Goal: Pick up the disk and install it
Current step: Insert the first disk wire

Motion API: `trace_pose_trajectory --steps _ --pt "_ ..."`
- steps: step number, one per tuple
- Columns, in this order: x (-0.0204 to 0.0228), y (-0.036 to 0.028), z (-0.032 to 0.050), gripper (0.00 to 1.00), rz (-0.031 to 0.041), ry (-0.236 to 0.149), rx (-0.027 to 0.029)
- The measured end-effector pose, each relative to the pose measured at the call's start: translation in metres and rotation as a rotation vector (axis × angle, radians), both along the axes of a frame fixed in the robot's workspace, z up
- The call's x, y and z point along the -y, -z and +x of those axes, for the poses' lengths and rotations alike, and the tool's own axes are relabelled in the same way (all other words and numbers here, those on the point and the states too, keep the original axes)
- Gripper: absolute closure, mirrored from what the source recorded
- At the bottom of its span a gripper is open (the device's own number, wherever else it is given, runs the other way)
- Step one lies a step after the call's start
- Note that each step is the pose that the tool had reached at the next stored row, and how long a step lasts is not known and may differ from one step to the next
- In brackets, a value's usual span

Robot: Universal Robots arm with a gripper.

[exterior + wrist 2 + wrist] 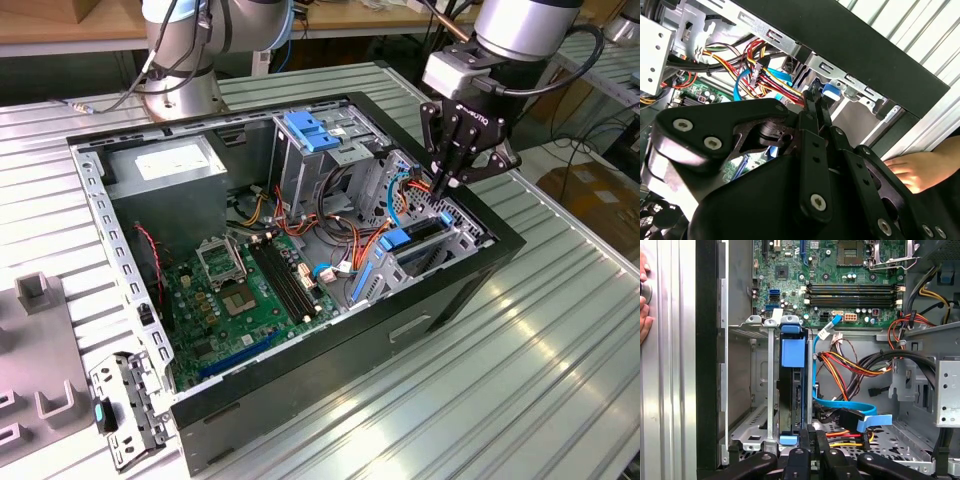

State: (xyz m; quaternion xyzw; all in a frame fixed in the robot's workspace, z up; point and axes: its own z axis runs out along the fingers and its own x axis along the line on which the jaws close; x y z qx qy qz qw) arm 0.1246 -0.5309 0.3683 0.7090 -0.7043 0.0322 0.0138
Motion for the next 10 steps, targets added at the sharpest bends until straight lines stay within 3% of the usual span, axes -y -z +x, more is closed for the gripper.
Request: trace_pose_trajectory --steps 5,8,10 --pt "0.0000 0.0000 0.0000 0.83 -0.0001 0.000 0.0000" --pt "0.0026 0.0006 -0.0015 0.83 0.0001 0.000 0.0000" --pt "0.0055 0.0024 -0.0098 0.83 0.0017 0.000 0.0001"
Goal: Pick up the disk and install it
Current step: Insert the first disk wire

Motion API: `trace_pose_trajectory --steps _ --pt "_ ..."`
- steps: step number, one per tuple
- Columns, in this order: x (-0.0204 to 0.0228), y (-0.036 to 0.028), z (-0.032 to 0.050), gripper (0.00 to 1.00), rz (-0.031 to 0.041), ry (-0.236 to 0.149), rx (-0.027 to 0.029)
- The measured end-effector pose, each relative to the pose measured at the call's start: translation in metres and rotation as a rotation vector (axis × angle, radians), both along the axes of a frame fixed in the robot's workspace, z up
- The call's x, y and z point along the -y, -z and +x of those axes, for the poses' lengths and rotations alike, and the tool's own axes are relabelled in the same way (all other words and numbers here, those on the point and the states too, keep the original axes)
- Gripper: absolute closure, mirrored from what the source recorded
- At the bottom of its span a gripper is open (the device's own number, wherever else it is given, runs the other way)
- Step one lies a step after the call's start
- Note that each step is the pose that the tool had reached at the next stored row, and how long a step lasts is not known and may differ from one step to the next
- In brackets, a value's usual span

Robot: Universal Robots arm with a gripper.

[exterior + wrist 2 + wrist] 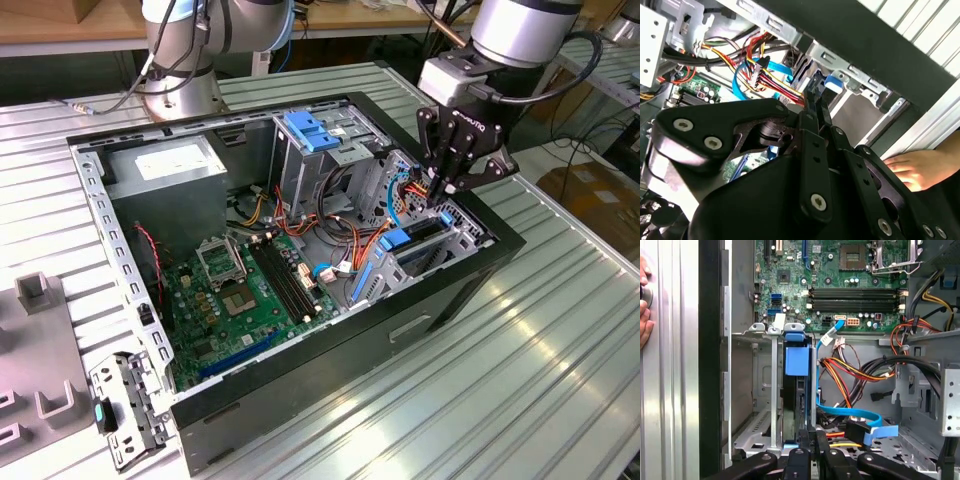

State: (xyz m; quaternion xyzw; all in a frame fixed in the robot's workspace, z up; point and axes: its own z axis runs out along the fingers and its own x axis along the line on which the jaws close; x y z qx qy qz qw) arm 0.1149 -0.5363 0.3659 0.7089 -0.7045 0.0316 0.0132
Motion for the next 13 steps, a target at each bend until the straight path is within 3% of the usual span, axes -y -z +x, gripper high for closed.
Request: trace_pose_trajectory --steps 7,13 --pt "0.0059 0.0015 -0.0054 0.83 0.0063 0.000 0.0001" --pt "0.0060 0.0015 -0.0056 0.83 0.0077 0.000 0.0000"
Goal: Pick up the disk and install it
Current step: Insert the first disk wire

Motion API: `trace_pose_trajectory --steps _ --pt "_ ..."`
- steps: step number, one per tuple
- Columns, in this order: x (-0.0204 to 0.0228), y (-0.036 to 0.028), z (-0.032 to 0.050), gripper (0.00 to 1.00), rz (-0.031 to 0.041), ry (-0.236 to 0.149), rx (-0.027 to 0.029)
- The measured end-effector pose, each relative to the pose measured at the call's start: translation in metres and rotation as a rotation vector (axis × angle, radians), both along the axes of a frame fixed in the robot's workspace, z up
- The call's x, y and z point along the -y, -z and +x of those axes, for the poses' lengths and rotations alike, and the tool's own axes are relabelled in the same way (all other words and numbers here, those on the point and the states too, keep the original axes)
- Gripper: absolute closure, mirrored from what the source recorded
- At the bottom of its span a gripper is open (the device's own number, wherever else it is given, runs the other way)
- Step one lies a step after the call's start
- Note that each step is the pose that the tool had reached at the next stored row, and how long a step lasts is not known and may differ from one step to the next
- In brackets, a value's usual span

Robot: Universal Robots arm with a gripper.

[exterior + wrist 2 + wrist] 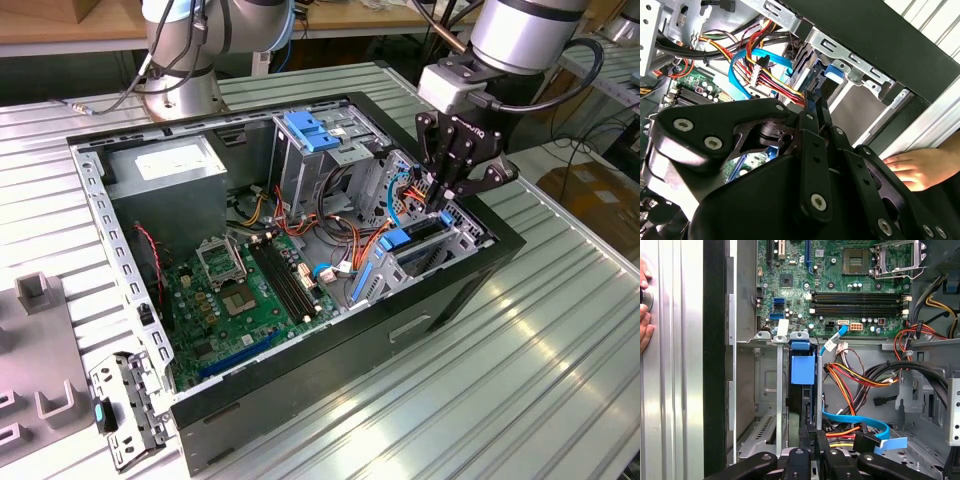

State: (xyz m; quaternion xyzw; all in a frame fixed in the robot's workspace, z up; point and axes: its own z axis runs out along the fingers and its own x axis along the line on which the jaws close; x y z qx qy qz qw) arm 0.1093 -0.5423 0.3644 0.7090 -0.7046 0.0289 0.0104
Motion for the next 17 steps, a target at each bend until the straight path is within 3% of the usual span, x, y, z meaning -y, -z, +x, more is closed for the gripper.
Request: trace_pose_trajectory --steps 8,14,17 --pt "0.0002 -0.0001 0.0000 0.83 0.0005 0.000 0.0000" --pt "0.0055 0.0012 -0.0001 0.83 0.0103 0.000 0.0000" --pt "0.0080 0.0028 -0.0001 0.83 0.0227 0.000 0.0000"
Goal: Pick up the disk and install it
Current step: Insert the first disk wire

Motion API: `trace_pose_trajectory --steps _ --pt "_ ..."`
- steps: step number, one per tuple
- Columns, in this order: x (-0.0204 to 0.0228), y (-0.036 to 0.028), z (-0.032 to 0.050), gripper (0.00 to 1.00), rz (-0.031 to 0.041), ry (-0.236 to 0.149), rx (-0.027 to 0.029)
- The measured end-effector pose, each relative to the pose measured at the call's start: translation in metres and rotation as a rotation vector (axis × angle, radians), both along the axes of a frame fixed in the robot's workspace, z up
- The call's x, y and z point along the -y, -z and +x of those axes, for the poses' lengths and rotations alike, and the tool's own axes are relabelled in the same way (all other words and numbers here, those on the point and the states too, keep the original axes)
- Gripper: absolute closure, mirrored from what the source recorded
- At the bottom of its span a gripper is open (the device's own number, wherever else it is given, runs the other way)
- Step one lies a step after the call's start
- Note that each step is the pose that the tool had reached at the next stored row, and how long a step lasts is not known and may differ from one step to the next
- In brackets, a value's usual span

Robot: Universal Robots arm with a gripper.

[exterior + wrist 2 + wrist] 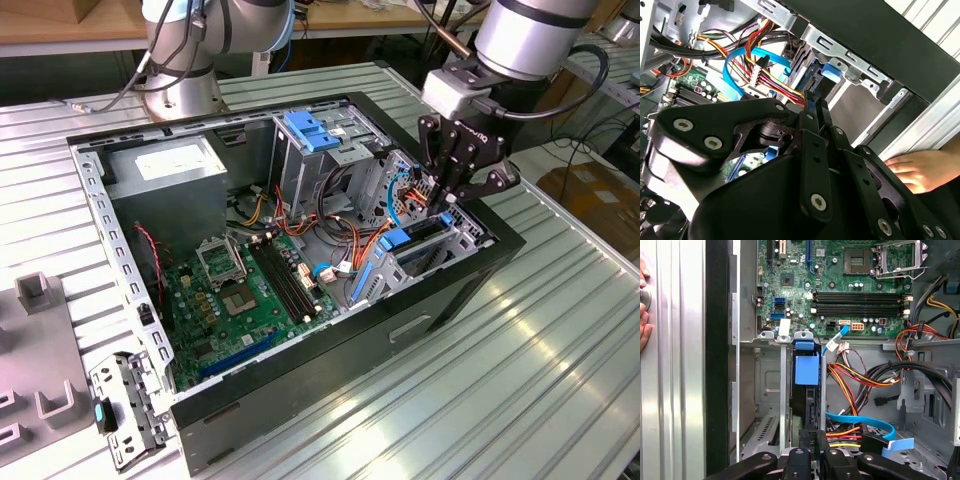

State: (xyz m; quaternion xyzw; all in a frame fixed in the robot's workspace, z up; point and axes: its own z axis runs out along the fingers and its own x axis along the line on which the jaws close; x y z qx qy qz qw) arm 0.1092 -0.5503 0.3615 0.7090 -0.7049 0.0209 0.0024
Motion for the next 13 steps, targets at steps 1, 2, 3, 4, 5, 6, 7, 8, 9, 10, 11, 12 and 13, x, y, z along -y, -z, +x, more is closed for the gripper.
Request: trace_pose_trajectory --steps 1,2,3,4,5,6,7,8,9,10,11,12,13 --pt "0.0006 0.0010 0.0000 0.83 0.0126 0.000 0.0000" --pt "0.0011 0.0016 0.0000 0.83 0.0188 0.000 0.0000" --pt "0.0016 0.0023 0.0000 0.83 0.0223 0.000 0.0000" --pt "0.0018 0.0035 0.0000 0.83 0.0254 0.000 0.0000" --pt "0.0018 0.0043 0.0000 0.83 0.0269 0.000 0.0000" --pt "0.0019 0.0062 0.0000 0.83 0.0291 0.000 0.0000" --pt "0.0019 0.0067 0.0001 0.83 0.0296 0.000 -0.0001" --pt "0.0019 0.0072 0.0009 0.83 0.0304 0.000 -0.0001" --pt "0.0019 0.0074 0.0015 0.83 0.0309 0.000 0.0000" --pt "0.0019 0.0075 0.0015 0.83 0.0308 0.001 0.0000" --pt "0.0019 0.0079 0.0015 0.83 0.0312 0.002 0.0000" --pt "0.0019 0.0082 0.0015 0.83 0.0313 0.002 0.0000" --pt "0.0019 0.0084 0.0015 0.83 0.0313 0.002 0.0000"
